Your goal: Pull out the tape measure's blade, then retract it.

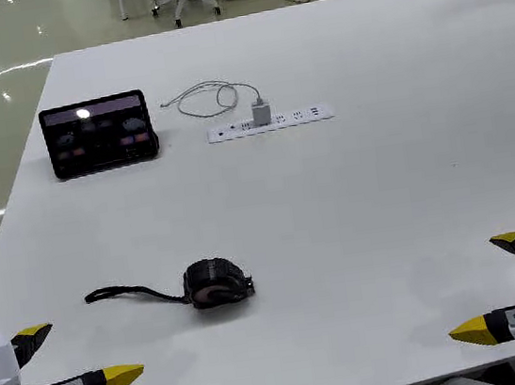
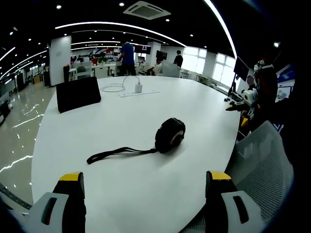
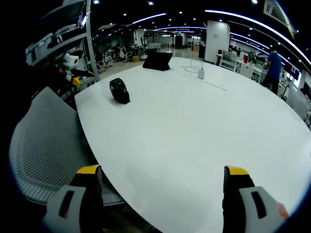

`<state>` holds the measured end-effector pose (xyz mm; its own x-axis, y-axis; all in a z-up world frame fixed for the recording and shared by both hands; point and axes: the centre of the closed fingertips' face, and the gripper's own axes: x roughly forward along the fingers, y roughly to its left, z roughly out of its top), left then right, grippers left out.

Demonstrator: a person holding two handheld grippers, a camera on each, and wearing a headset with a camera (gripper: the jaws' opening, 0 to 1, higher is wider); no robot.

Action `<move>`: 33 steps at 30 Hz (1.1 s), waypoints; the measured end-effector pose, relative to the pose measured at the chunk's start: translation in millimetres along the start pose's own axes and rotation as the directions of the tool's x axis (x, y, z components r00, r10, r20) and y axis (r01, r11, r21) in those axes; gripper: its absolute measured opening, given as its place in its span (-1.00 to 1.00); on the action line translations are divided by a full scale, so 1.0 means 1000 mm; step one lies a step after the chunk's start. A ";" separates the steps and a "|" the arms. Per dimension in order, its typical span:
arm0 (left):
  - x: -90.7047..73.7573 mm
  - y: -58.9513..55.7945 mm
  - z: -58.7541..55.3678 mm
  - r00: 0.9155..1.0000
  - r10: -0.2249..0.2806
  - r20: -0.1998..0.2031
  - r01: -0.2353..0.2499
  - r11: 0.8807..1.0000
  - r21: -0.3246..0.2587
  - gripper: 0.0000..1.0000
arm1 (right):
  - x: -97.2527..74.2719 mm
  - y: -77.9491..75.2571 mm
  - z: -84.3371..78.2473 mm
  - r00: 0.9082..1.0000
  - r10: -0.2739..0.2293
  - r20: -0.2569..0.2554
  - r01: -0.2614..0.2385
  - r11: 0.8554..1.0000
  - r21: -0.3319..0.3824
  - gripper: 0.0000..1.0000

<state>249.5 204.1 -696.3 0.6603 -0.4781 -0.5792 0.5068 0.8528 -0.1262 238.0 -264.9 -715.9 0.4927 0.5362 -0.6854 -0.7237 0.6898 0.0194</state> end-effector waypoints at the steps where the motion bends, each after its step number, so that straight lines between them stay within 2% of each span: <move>1: 0.000 0.000 0.000 1.000 -0.001 0.000 0.001 1.000 0.000 1.00 | 0.000 0.000 0.000 1.000 -0.001 0.001 0.001 1.000 -0.001 1.00; 7: 0.005 -0.003 0.004 1.000 -0.010 -0.008 0.010 1.000 0.025 1.00 | 0.003 -0.002 0.004 1.000 0.001 0.009 -0.001 1.000 -0.005 1.00; 10: 0.011 -0.006 0.006 0.999 -0.032 -0.018 0.033 0.999 0.040 1.00 | 0.007 -0.003 0.015 0.999 0.005 0.050 -0.003 0.999 -0.044 1.00; 13: 0.018 -0.010 0.002 0.997 -0.054 -0.059 0.059 0.995 0.085 1.00 | 0.012 0.000 0.023 0.998 0.031 0.052 -0.029 0.999 -0.046 1.00; 20: 0.030 -0.014 0.019 0.995 -0.092 -0.050 0.097 0.987 0.130 1.00 | 0.023 -0.003 0.041 0.997 0.052 0.065 -0.047 0.996 -0.074 1.00; 23: 0.037 -0.016 0.028 0.994 -0.105 -0.030 0.109 0.976 0.189 1.00 | 0.029 -0.003 0.049 0.996 0.062 0.067 -0.055 0.994 -0.095 1.00; 25: 0.042 -0.018 0.031 0.992 -0.120 -0.043 0.126 0.973 0.196 1.00 | 0.032 -0.002 0.053 0.996 0.069 0.062 -0.062 0.992 -0.113 1.00; 27: 0.048 -0.019 0.034 0.990 -0.130 -0.062 0.141 0.964 0.225 1.00 | 0.036 -0.001 0.058 0.995 0.082 0.061 -0.074 0.990 -0.123 1.00; 29: 0.054 -0.019 0.037 0.986 -0.135 -0.100 0.157 0.954 0.256 1.00 | 0.040 0.000 0.061 0.994 0.093 0.057 -0.084 0.987 -0.136 1.00; 30: 0.056 -0.020 0.041 0.985 -0.142 -0.099 0.164 0.951 0.262 1.00 | 0.042 0.001 0.063 0.994 0.096 0.055 -0.088 0.986 -0.140 1.00; 33: 0.064 -0.025 0.052 0.979 -0.169 -0.113 0.197 0.931 0.309 1.00 | 0.048 0.002 0.069 0.993 0.108 0.053 -0.099 0.983 -0.154 1.00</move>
<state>307.6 141.6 -688.2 0.4979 -0.5886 -0.6369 0.7726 0.6347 0.0174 293.6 -204.1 -698.5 0.4368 0.6327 -0.6395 -0.8344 0.5506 -0.0252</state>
